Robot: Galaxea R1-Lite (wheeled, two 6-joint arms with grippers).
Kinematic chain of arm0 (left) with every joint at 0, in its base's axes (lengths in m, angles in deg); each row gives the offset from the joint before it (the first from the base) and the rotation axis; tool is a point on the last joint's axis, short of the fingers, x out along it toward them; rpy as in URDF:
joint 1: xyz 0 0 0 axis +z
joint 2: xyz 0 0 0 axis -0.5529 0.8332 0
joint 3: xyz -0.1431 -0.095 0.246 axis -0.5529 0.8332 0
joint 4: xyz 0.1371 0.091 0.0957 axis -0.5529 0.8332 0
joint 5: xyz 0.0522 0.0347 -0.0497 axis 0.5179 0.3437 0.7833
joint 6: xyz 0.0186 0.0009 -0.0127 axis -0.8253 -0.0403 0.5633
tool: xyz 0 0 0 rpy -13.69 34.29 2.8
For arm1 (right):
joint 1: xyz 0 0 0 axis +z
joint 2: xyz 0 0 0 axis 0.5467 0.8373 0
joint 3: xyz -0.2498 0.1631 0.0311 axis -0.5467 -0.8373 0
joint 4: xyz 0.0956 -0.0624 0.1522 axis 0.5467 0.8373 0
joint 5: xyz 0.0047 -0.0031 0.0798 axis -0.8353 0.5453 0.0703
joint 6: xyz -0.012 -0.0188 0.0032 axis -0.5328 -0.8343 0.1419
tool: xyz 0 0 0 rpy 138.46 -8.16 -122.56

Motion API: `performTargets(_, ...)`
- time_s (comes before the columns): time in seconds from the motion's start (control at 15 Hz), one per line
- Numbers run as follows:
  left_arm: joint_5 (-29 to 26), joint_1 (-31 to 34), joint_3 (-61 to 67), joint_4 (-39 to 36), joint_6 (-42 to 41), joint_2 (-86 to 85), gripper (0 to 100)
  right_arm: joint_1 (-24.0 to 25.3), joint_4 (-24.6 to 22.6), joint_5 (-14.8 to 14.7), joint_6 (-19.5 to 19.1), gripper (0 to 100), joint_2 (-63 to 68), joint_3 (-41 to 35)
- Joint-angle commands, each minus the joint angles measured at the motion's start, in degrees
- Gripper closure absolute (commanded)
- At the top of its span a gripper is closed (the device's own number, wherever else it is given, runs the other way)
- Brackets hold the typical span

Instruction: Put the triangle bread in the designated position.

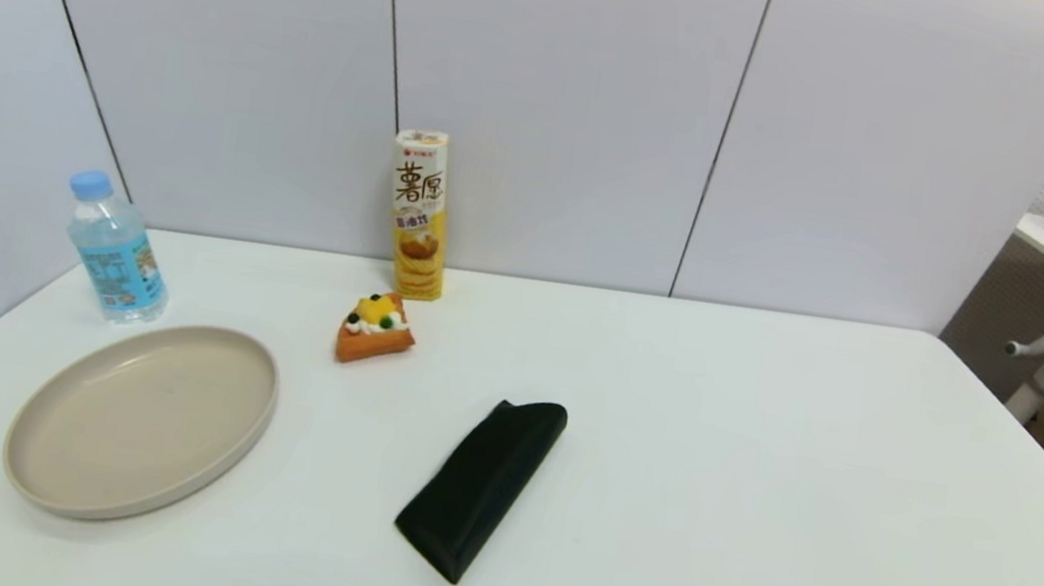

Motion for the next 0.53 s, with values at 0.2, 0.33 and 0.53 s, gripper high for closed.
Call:
performTargets(0.2, 0.0, -0.02, -0.01, 0.03, -0.06, -0.01, 0, 0.02, 0.01, 0.02, -0.02, 0, 0.09, -0.09)
performTargets(0.33, 0.0, -0.02, -0.01, 0.03, -0.06, -0.01, 0, 0.02, 0.01, 0.02, -0.02, 0, 0.0, -0.09)
performTargets(0.53, 0.0, -0.02, -0.01, 0.03, -0.06, -0.01, 0, 0.02, 0.01, 0.02, -0.02, 0, 0.0, -0.09)
